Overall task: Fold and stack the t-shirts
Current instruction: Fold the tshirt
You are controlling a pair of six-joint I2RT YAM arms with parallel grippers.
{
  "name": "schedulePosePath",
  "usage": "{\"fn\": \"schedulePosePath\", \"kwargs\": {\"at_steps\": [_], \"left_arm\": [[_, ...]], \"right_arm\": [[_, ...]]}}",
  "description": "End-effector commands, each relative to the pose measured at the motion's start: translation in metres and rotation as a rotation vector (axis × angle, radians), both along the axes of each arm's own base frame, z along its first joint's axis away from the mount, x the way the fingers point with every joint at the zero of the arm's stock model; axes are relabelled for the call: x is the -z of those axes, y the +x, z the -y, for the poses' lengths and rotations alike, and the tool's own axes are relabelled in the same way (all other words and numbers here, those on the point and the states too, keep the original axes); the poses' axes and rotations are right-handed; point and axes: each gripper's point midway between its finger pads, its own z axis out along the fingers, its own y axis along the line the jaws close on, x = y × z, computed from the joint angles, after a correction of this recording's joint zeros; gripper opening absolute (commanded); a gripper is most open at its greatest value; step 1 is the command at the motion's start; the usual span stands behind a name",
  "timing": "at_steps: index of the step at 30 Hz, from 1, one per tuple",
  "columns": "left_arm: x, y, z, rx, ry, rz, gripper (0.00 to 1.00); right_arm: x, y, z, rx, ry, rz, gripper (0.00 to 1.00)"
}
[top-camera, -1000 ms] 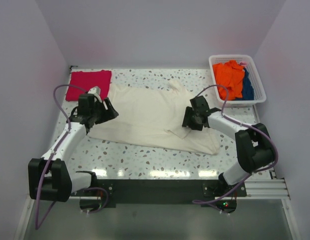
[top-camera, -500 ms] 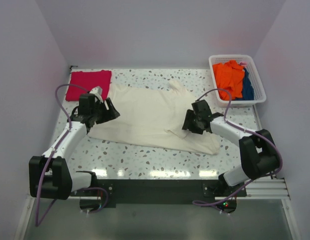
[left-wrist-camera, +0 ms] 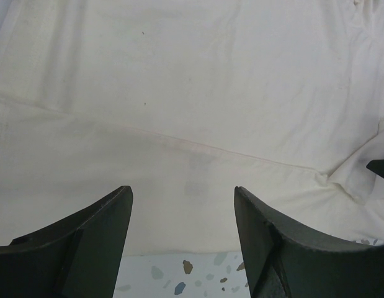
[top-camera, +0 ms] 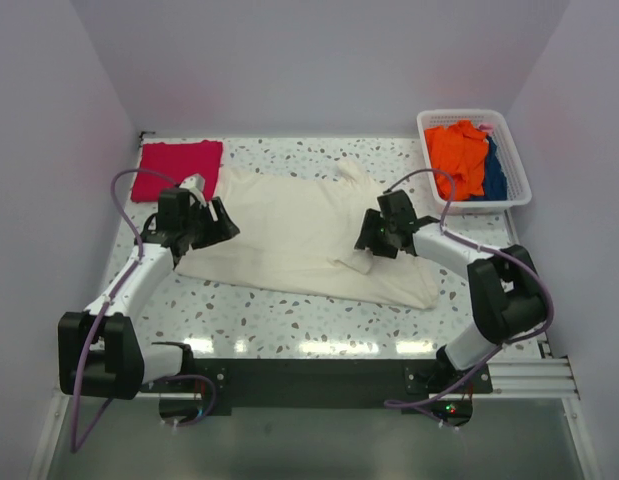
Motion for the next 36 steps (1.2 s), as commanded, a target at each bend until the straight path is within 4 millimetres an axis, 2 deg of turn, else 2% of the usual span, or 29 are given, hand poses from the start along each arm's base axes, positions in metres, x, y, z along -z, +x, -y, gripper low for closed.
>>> {"fn": "schedulePosePath", "kwargs": {"at_steps": [1, 8, 10, 11, 13, 14, 15, 20, 23, 24, 25, 27, 28, 29, 30, 31, 33, 34, 36], "left_arm": [[-0.011, 0.005, 0.003, 0.028, 0.004, 0.061, 0.72], [-0.009, 0.004, 0.003, 0.032, 0.002, 0.06, 0.72], [-0.009, 0.004, 0.004, 0.034, 0.001, 0.058, 0.72], [-0.009, 0.004, 0.004, 0.035, 0.0, 0.058, 0.72], [-0.01, 0.004, 0.004, 0.035, 0.0, 0.06, 0.72], [-0.009, 0.004, 0.004, 0.037, 0.0, 0.057, 0.72], [-0.01, 0.004, 0.004, 0.038, -0.001, 0.06, 0.72], [-0.009, 0.003, 0.005, 0.043, -0.004, 0.059, 0.72], [-0.01, 0.003, 0.006, 0.048, -0.006, 0.062, 0.72], [-0.01, 0.002, 0.007, 0.052, -0.01, 0.059, 0.72], [-0.01, 0.002, 0.007, 0.052, -0.01, 0.061, 0.72], [-0.011, 0.002, 0.008, 0.057, -0.014, 0.063, 0.72], [-0.011, 0.002, 0.008, 0.057, -0.014, 0.063, 0.72], [-0.011, 0.002, 0.008, 0.058, -0.015, 0.066, 0.72], [-0.011, 0.002, 0.009, 0.06, -0.018, 0.066, 0.72], [-0.012, 0.002, 0.009, 0.06, -0.018, 0.068, 0.72], [-0.011, 0.002, 0.01, 0.064, -0.023, 0.067, 0.72], [-0.011, 0.002, 0.01, 0.064, -0.025, 0.065, 0.72], [-0.01, 0.002, 0.011, 0.071, -0.031, 0.062, 0.72]], "right_arm": [[-0.029, 0.028, -0.018, -0.006, 0.067, 0.092, 0.59], [-0.035, 0.051, -0.037, -0.029, 0.116, 0.102, 0.59], [-0.031, 0.056, -0.043, -0.039, 0.131, 0.092, 0.59], [-0.037, 0.064, -0.047, -0.041, 0.142, 0.105, 0.59], [-0.031, 0.069, -0.051, -0.047, 0.139, 0.083, 0.59], [-0.04, 0.077, -0.055, -0.053, 0.144, 0.103, 0.59], [-0.035, 0.079, -0.057, -0.055, 0.141, 0.091, 0.59], [-0.043, 0.094, -0.062, -0.066, 0.131, 0.095, 0.59], [-0.05, 0.094, -0.052, -0.052, 0.086, 0.107, 0.59], [-0.058, 0.085, -0.037, -0.024, 0.034, 0.125, 0.59], [-0.062, 0.078, -0.034, -0.023, 0.036, 0.131, 0.59], [-0.063, 0.067, -0.018, 0.009, -0.008, 0.146, 0.59], [-0.051, 0.051, -0.008, 0.018, -0.034, 0.12, 0.59], [-0.061, 0.043, -0.003, 0.027, -0.03, 0.148, 0.59], [-0.061, 0.036, 0.002, 0.035, -0.035, 0.151, 0.59], [-0.046, 0.021, 0.008, 0.032, -0.045, 0.118, 0.59], [-0.048, 0.01, 0.008, 0.022, -0.016, 0.137, 0.59], [-0.034, -0.002, 0.013, 0.019, -0.02, 0.111, 0.59], [-0.028, -0.01, 0.009, -0.006, 0.003, 0.106, 0.59]]}}
